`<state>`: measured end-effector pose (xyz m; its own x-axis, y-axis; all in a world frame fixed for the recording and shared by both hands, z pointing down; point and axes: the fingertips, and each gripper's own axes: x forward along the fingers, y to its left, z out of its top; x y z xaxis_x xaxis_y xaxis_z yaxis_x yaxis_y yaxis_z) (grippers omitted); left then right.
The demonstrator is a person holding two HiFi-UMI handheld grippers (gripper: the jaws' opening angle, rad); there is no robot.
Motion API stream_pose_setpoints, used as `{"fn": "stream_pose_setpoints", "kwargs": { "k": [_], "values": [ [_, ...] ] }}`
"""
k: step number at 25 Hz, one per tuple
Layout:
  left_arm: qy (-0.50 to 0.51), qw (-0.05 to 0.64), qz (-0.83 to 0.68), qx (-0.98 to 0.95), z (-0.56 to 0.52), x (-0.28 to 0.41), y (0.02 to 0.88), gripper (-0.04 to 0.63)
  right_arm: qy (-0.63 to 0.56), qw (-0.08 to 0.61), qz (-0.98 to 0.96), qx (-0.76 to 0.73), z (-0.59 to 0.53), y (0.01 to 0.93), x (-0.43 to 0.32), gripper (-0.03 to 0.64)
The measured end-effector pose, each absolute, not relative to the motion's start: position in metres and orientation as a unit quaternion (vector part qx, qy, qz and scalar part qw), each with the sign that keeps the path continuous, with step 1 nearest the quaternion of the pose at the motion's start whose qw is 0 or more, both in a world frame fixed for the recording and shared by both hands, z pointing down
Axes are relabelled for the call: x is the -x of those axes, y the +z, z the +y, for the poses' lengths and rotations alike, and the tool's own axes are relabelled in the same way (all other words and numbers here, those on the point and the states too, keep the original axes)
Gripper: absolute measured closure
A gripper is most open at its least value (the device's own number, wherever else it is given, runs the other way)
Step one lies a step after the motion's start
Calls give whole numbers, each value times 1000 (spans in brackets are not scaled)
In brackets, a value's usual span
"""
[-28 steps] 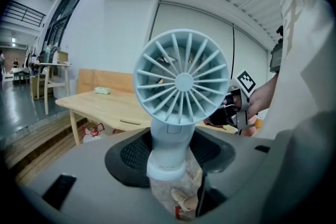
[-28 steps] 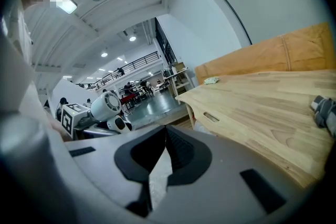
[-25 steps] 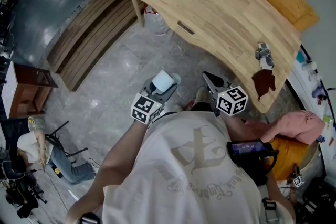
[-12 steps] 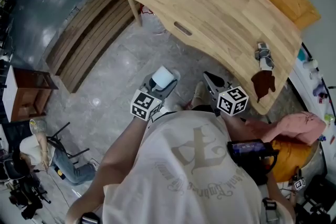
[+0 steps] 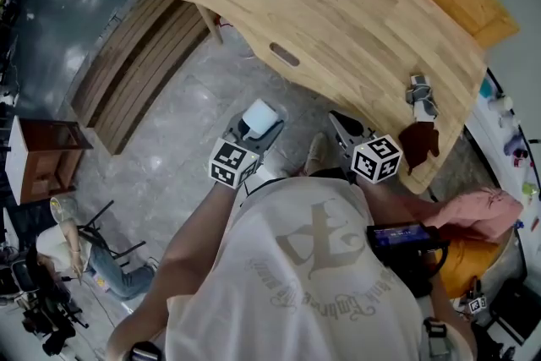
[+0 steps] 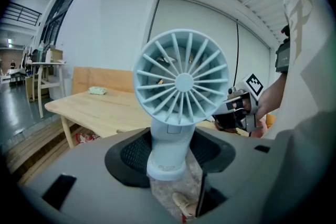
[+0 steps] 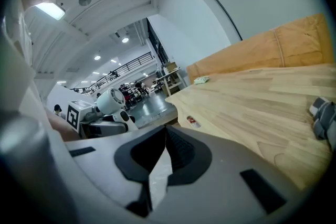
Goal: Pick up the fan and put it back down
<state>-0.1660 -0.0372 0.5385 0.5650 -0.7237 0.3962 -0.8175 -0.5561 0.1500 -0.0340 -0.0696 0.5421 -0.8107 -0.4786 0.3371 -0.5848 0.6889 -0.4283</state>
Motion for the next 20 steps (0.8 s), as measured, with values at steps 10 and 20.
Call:
{"fn": "stream_pose_setpoints", "kwargs": {
  "k": [10,20],
  "values": [
    [148,173,-434,-871,-92,140,548,359,280,104,-907,-297,-112,551,7,602],
    [166,190,-428,-868,-144,115,569,359,300,106,-899,-300,-155,566,-18,601]
  ]
}}
